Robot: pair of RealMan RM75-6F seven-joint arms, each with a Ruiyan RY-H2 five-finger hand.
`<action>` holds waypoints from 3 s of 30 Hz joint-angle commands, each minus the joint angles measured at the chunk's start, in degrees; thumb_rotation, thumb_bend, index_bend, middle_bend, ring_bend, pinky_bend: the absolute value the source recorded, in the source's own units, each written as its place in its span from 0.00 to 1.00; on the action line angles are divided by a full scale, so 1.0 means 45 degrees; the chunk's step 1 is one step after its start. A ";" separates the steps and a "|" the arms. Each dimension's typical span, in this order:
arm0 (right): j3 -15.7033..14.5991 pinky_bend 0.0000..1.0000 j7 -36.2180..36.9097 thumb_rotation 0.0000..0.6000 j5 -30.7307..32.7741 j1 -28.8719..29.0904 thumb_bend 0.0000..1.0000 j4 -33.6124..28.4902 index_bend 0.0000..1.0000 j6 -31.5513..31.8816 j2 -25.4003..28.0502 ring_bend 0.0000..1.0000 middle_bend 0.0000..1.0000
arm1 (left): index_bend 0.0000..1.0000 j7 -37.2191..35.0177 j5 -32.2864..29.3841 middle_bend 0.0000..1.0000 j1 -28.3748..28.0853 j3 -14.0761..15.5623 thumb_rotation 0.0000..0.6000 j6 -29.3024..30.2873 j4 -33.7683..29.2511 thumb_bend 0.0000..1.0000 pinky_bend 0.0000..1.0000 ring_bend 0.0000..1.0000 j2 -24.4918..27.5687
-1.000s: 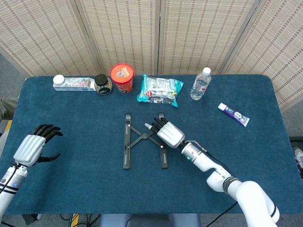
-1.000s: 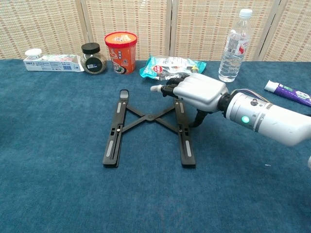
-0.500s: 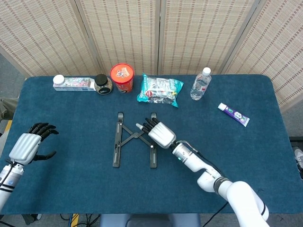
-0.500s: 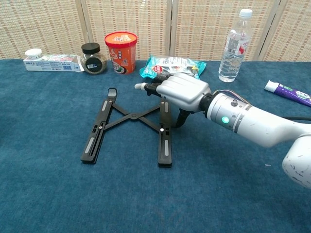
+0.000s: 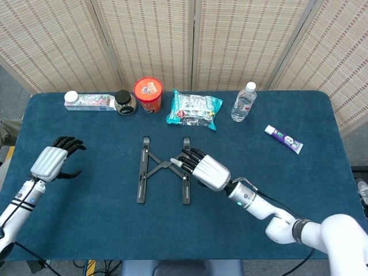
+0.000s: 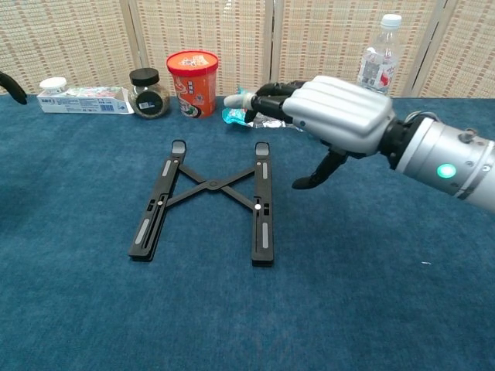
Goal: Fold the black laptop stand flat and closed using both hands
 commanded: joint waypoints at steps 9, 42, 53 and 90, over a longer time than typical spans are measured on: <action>-0.0568 0.16 -0.2724 1.00 -0.0841 -0.0883 0.00 -0.2955 0.00 0.0157 0.1872 0.05 0.14 | 0.23 -0.0833 0.0506 0.20 -0.1860 -0.0070 1.00 -0.1027 0.2521 0.16 0.07 0.11 -0.2655; -0.0226 0.00 -0.3311 1.00 -0.0866 -0.0211 0.00 0.1141 0.00 -0.1445 -0.1770 0.00 0.00 | 0.14 -0.2116 0.0786 0.19 -0.3602 0.0769 1.00 -0.1311 0.6425 0.14 0.07 0.11 -0.6285; -0.0293 0.00 -0.3301 1.00 -0.0801 -0.0247 0.00 0.1030 0.00 -0.1472 -0.1554 0.00 0.00 | 0.14 -0.2521 0.0687 0.19 -0.3785 0.0989 1.00 -0.1619 0.7285 0.14 0.07 0.11 -0.6795; 0.0146 0.00 -0.3556 1.00 -0.0265 0.0524 0.00 0.3274 0.00 -0.2322 -0.3383 0.00 0.00 | 0.14 -0.3974 0.0409 0.19 -0.3909 0.1305 1.00 -0.2010 0.9050 0.14 0.07 0.11 -0.7779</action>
